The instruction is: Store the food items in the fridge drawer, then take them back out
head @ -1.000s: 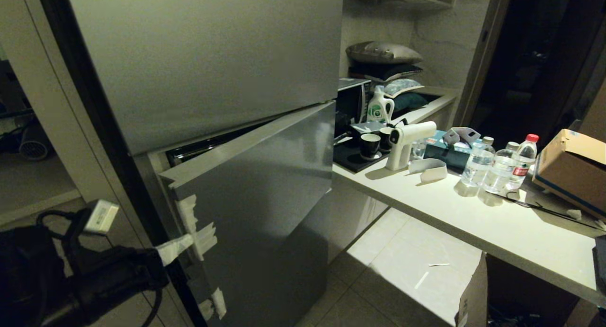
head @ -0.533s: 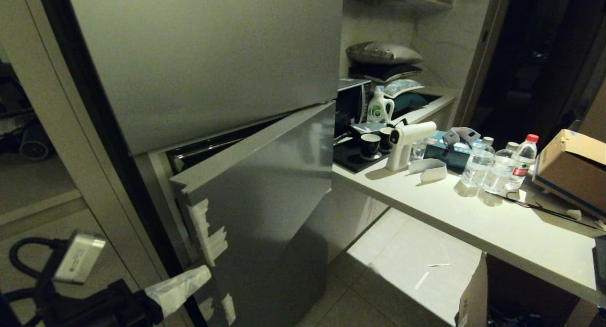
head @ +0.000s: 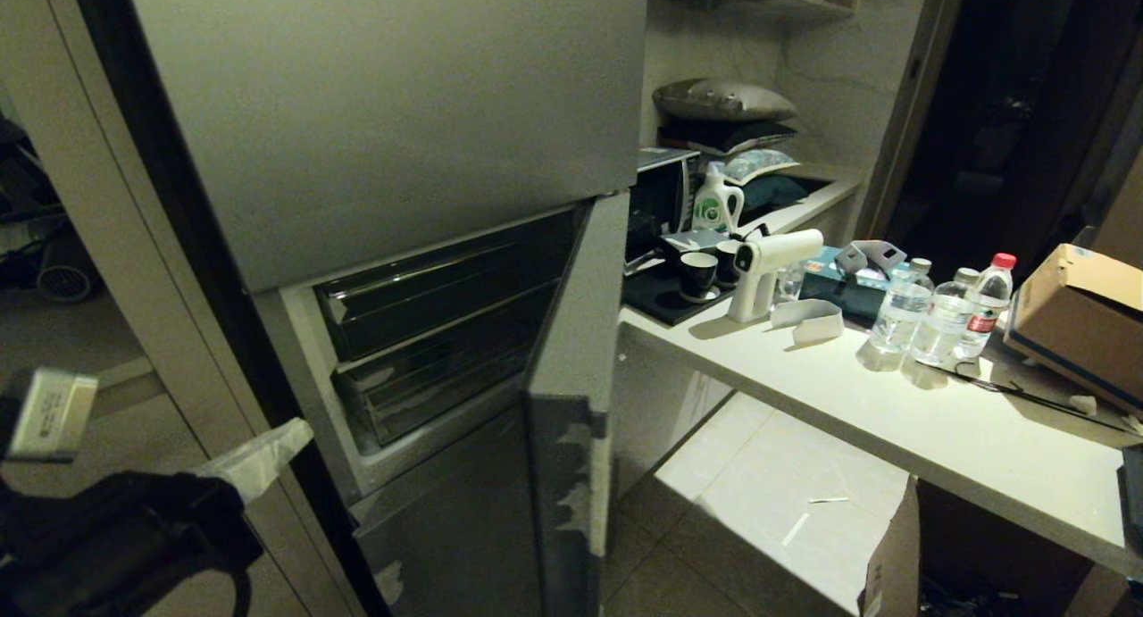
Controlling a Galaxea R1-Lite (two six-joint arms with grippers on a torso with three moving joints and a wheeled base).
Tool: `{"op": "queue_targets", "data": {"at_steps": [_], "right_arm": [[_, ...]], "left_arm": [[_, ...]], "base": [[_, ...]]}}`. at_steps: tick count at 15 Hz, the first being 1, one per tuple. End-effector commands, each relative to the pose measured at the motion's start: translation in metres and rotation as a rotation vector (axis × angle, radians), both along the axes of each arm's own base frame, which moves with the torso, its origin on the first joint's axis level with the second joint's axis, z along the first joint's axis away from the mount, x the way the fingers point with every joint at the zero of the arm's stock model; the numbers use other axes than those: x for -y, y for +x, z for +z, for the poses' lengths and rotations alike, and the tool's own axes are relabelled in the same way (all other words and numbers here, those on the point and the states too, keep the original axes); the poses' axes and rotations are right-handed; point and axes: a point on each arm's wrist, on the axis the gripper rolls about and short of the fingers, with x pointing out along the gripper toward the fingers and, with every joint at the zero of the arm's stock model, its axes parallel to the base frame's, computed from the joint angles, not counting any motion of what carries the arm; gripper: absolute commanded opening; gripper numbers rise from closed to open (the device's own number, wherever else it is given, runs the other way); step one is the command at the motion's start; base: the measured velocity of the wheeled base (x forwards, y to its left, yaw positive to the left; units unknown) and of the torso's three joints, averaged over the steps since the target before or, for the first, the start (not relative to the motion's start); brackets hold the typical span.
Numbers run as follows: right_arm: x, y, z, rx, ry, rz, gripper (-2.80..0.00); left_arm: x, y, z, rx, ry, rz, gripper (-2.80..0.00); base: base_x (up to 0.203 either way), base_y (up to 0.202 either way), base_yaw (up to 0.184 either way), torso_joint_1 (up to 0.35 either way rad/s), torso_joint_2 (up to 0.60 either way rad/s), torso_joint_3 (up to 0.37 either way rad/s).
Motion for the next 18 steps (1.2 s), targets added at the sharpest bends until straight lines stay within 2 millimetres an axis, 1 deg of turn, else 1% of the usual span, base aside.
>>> {"op": "queue_targets", "data": {"at_steps": [1, 2, 3, 4, 5, 7, 8, 10, 11, 13, 14, 16, 17, 18], "right_arm": [[0.000, 0.001, -0.005, -0.017, 0.000, 0.000, -2.80], [0.000, 0.002, -0.005, -0.018, 0.000, 0.000, -2.80], [0.000, 0.001, -0.005, -0.017, 0.000, 0.000, -2.80], [0.000, 0.001, -0.005, -0.017, 0.000, 0.000, -2.80], [0.000, 0.001, -0.005, -0.017, 0.000, 0.000, -2.80], [0.000, 0.001, -0.005, -0.019, -0.001, 0.000, -2.80], [0.000, 0.001, -0.005, -0.019, -0.001, 0.000, -2.80], [0.000, 0.001, -0.005, -0.019, 0.000, 0.000, -2.80], [0.000, 0.001, -0.005, -0.019, 0.000, 0.000, -2.80], [0.000, 0.001, -0.005, -0.019, -0.001, 0.000, -2.80], [0.000, 0.001, -0.005, -0.019, 0.000, 0.000, -2.80], [0.000, 0.001, -0.005, -0.019, -0.003, 0.000, -2.80], [0.000, 0.001, -0.005, -0.019, -0.004, 0.000, -2.80], [0.000, 0.001, -0.005, -0.018, -0.003, 0.000, -2.80]], "left_arm": [[0.003, 0.013, -0.001, -0.054, 0.017, 0.025, -2.80], [0.004, 0.018, -0.012, -0.120, 0.042, 0.035, -2.80], [0.002, 0.015, -0.021, -0.161, 0.062, 0.064, -2.80], [0.000, 0.011, -0.019, -0.146, 0.061, 0.096, -2.80], [-0.003, 0.004, -0.013, -0.104, 0.051, 0.129, -2.80], [-0.011, -0.013, -0.002, -0.041, 0.042, 0.224, -2.80], [-0.017, -0.023, 0.000, -0.032, 0.048, 0.309, -2.80], [-0.034, -0.037, -0.002, -0.055, 0.065, 0.486, -2.80], [-0.044, -0.048, -0.003, -0.053, 0.064, 0.587, -2.80], [-0.053, -0.080, -0.002, -0.005, 0.058, 0.684, -2.80], [-0.054, -0.097, -0.002, 0.028, 0.062, 0.685, -2.80], [-0.052, -0.130, -0.007, 0.092, 0.091, 0.618, -2.80], [-0.051, -0.140, -0.012, 0.110, 0.109, 0.586, -2.80], [-0.049, -0.145, -0.021, 0.085, 0.146, 0.520, -2.80]], "base": [[0.000, 0.000, 0.000, 0.000, 0.00, 0.000], [0.000, 0.000, 0.000, 0.000, 0.00, 0.000], [0.000, 0.000, 0.000, 0.000, 0.00, 0.000], [0.000, 0.000, 0.000, 0.000, 0.00, 0.000], [0.000, 0.000, 0.000, 0.000, 0.00, 0.000], [0.000, 0.000, 0.000, 0.000, 0.00, 0.000], [0.000, 0.000, 0.000, 0.000, 0.00, 0.000], [0.000, 0.000, 0.000, 0.000, 0.00, 0.000], [0.000, 0.000, 0.000, 0.000, 0.00, 0.000], [0.000, 0.000, 0.000, 0.000, 0.00, 0.000], [0.000, 0.000, 0.000, 0.000, 0.00, 0.000], [0.000, 0.000, 0.000, 0.000, 0.00, 0.000], [0.000, 0.000, 0.000, 0.000, 0.00, 0.000], [0.000, 0.000, 0.000, 0.000, 0.00, 0.000]]}}
